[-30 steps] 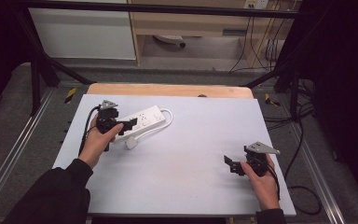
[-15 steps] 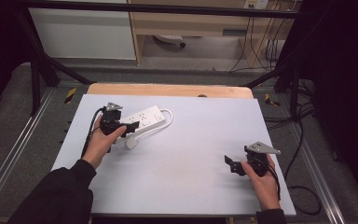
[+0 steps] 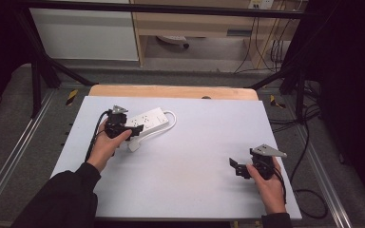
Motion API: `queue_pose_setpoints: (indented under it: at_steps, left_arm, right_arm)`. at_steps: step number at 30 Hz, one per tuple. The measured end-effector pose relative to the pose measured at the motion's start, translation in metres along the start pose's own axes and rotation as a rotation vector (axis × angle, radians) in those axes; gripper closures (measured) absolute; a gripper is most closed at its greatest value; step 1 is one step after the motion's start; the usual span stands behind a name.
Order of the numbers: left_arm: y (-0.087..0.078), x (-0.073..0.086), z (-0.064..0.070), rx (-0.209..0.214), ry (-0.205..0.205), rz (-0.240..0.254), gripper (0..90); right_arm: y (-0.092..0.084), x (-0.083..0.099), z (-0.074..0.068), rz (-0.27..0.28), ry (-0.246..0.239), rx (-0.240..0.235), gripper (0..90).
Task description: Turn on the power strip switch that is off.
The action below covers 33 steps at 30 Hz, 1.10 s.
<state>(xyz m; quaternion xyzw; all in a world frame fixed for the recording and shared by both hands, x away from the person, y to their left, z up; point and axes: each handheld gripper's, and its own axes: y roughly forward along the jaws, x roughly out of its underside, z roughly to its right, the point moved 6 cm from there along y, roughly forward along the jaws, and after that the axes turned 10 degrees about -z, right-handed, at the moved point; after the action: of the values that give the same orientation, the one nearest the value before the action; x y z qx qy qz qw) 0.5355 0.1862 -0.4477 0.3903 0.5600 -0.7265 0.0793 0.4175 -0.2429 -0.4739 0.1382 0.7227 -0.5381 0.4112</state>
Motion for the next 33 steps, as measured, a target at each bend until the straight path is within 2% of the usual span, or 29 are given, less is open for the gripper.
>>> queue_pose_setpoints:
  at_steps: [6,14,23,33]
  left_arm:
    - [0.002,0.000,0.003,0.007,0.011,-0.003,31.8]
    - [0.004,-0.002,0.008,0.025,0.029,0.010,50.6]
    - [0.009,-0.001,0.006,0.034,0.028,0.003,63.9]
    - [0.013,-0.002,0.008,0.065,0.035,0.006,76.3]
  right_arm:
    - [-0.001,0.000,0.001,0.002,-0.002,0.000,4.4]
    - [-0.001,0.000,0.001,0.002,0.000,0.000,4.5]
    - [-0.001,0.000,0.001,0.001,0.001,-0.001,4.5]
    - [-0.002,0.000,0.001,0.002,0.001,-0.003,4.5]
